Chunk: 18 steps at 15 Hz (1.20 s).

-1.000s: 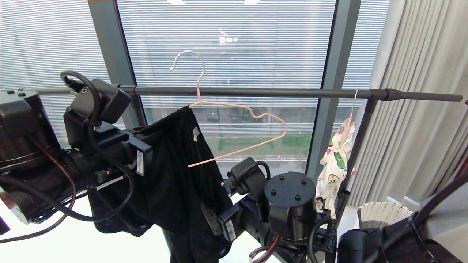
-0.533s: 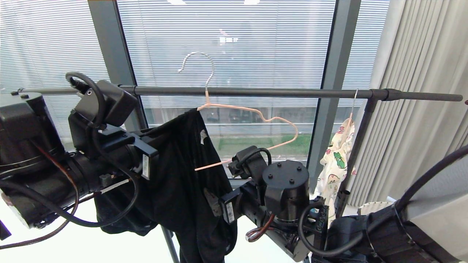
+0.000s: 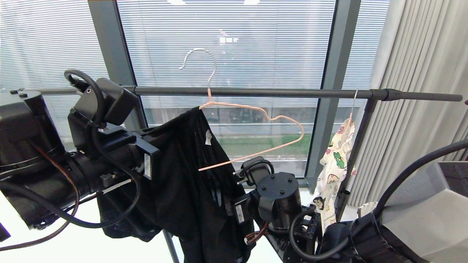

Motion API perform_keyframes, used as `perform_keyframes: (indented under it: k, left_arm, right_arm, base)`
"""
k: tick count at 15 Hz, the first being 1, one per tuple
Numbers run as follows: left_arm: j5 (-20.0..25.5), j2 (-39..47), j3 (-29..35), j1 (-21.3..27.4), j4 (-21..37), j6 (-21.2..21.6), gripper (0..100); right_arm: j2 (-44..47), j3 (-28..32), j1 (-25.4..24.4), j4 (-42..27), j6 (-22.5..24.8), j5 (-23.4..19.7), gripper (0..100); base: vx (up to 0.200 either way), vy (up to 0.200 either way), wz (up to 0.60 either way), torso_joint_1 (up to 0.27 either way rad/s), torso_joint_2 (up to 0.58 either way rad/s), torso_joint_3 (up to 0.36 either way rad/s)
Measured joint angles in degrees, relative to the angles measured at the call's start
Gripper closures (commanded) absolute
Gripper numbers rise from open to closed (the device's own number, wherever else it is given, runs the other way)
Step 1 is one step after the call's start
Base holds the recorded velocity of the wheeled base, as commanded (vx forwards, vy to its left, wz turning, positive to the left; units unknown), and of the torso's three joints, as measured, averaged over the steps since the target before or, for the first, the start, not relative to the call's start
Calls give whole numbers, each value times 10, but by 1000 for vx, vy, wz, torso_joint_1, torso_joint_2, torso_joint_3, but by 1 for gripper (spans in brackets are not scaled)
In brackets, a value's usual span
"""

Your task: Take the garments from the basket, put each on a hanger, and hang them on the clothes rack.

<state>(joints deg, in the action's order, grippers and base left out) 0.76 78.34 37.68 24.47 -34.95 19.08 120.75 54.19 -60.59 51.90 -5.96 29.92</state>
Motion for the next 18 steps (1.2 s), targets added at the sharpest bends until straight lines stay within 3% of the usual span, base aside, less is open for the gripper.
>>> perform_keyframes:
  k: [5,9,15,18]
  left_arm:
    - [3,-7,-7,-15,1,4,100]
    - [13,-28,-41,-30,1,-1,100]
    - [64,-66,-92,-45,1,6,100]
    - [65,-67,-111,-53,0,51,100]
  right_arm:
    - [-32,-49,69,2,49,11,0]
    - [-65,-55,165,3,119,-26,0]
    - [-101,-53,227,1,140,-57,0]
    - [-121,-55,233,1,140,-65,0]
  base:
    - [0,0,0,0,0,0]
    - [0,0,0,0,0,0]
    - [0,0,0,0,0,0]
    - [0,0,0,0,0,0]
